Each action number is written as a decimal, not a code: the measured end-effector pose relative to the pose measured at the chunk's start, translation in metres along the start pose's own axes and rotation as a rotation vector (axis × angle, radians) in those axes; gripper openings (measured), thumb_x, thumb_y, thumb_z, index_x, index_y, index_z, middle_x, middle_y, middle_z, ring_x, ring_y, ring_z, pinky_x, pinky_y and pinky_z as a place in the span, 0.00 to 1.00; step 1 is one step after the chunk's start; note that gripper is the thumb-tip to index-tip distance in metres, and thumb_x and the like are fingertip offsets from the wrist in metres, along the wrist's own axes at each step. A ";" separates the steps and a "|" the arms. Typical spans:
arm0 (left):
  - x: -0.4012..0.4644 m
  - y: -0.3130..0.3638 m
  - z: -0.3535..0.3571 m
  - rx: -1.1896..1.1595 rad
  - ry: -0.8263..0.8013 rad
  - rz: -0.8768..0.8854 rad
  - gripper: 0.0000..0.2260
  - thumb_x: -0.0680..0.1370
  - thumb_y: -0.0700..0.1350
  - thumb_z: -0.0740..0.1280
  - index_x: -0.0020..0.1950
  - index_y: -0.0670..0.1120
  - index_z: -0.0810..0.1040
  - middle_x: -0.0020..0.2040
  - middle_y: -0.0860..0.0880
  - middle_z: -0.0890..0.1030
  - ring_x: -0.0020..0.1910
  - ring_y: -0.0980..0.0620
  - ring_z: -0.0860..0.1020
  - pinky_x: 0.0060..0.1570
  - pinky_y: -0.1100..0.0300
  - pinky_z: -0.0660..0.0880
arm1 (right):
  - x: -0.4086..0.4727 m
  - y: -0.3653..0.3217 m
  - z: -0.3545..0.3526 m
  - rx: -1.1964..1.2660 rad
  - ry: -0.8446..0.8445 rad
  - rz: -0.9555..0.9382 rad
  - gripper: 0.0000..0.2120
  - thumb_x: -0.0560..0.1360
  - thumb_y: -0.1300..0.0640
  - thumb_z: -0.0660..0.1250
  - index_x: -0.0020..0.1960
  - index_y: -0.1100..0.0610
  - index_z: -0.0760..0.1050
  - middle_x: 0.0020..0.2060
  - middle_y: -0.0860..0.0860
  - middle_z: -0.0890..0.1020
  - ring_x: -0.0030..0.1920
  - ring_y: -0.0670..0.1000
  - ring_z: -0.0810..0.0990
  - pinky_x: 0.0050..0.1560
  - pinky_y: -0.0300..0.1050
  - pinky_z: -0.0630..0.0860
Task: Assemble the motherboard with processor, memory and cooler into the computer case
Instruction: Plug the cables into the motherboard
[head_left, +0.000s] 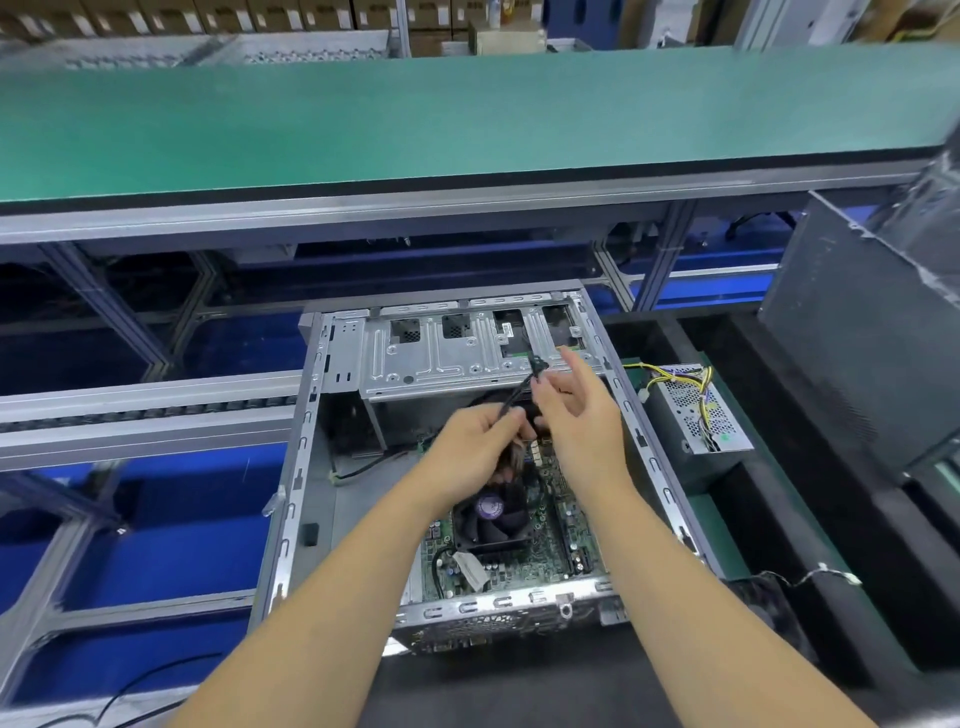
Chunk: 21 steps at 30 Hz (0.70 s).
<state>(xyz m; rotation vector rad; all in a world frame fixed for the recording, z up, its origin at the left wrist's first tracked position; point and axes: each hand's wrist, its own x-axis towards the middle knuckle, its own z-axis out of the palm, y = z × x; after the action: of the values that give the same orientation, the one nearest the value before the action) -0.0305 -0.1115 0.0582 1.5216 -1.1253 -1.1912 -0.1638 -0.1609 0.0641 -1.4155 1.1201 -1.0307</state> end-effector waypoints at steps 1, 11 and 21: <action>0.000 0.001 0.004 0.033 -0.028 -0.019 0.15 0.84 0.49 0.59 0.43 0.44 0.78 0.33 0.43 0.76 0.26 0.51 0.73 0.30 0.59 0.71 | 0.003 0.001 -0.001 0.050 -0.035 0.010 0.20 0.81 0.51 0.68 0.72 0.49 0.72 0.55 0.41 0.82 0.55 0.43 0.82 0.58 0.48 0.79; 0.004 0.002 0.011 0.246 -0.240 -0.124 0.16 0.83 0.49 0.61 0.43 0.43 0.83 0.40 0.40 0.85 0.46 0.39 0.81 0.59 0.44 0.74 | 0.004 0.004 0.000 0.078 -0.005 -0.060 0.19 0.82 0.65 0.63 0.52 0.40 0.81 0.34 0.44 0.83 0.34 0.43 0.79 0.39 0.35 0.77; 0.033 -0.001 0.021 -0.201 0.218 -0.101 0.07 0.79 0.40 0.65 0.53 0.47 0.82 0.43 0.47 0.86 0.41 0.50 0.85 0.44 0.58 0.81 | 0.009 0.017 0.004 0.057 0.108 0.194 0.11 0.81 0.62 0.67 0.59 0.49 0.79 0.36 0.52 0.86 0.31 0.45 0.80 0.39 0.41 0.80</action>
<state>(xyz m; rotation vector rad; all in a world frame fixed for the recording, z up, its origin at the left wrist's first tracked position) -0.0463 -0.1456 0.0476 1.5245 -0.7699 -1.1370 -0.1601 -0.1701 0.0467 -1.1921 1.2699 -1.0003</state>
